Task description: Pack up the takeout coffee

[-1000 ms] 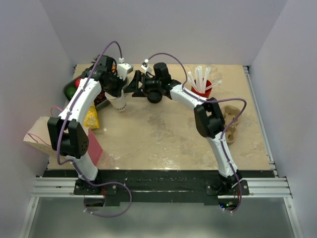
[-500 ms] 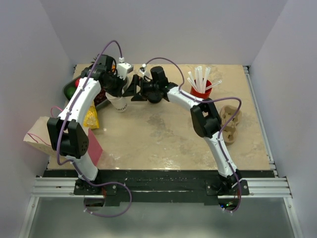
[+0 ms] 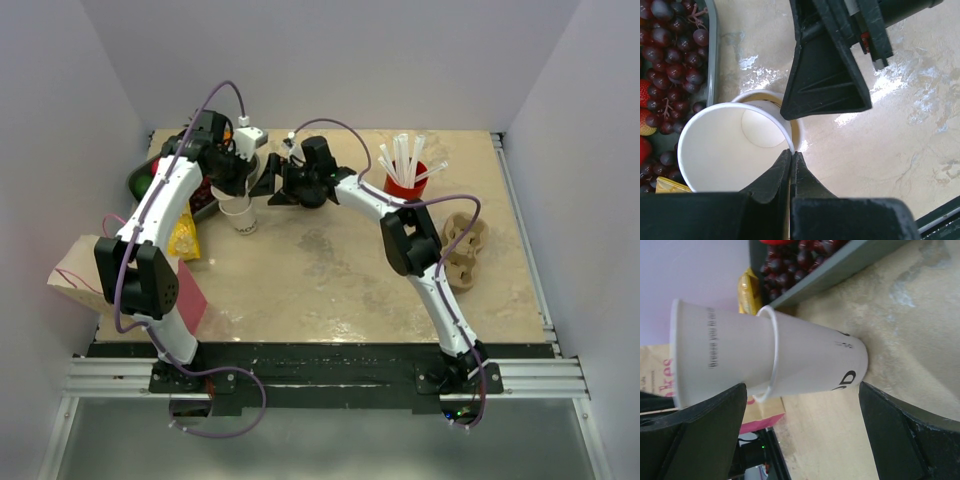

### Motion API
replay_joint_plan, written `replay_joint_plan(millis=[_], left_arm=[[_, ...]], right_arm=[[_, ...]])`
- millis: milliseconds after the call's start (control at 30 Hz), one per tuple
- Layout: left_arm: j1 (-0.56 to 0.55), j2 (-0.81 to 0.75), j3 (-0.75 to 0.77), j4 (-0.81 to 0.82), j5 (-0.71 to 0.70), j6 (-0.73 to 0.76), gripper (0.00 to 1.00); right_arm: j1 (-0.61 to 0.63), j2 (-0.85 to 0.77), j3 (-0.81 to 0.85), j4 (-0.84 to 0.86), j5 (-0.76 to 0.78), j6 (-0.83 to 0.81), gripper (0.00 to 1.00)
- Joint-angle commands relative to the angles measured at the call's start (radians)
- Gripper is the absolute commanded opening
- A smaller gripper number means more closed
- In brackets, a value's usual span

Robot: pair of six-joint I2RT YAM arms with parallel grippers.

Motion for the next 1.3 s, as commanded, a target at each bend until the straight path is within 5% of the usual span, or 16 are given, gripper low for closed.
replay_joint_plan(millis=[0, 533, 700, 900, 1100, 1267], left_arm=[[-0.002, -0.012, 0.048, 0.012, 0.048, -0.010, 0.00], [-0.002, -0.051, 0.394, -0.188, 0.000, 0.039, 0.00], [-0.026, -0.069, 0.402, -0.291, 0.147, 0.140, 0.00], [-0.223, -0.172, 0.145, -0.255, 0.255, 0.300, 0.00], [-0.527, -0.178, -0.091, -0.053, 0.146, 0.306, 0.00], [-0.632, -0.158, -0.239, 0.083, 0.102, 0.297, 0.00]], right_arm=[[0.021, 0.012, 0.045, -0.040, 0.046, -0.029, 0.98], [-0.061, -0.195, 0.073, 0.010, -0.022, -0.164, 0.99], [-0.130, -0.361, 0.024, -0.063, 0.015, -0.261, 0.99], [-0.274, -0.554, 0.007, -0.209, 0.183, -0.518, 0.99], [-0.406, -0.702, -0.011, -0.273, 0.286, -0.657, 0.99], [-0.420, -0.793, -0.116, -0.306, 0.294, -0.704, 0.99]])
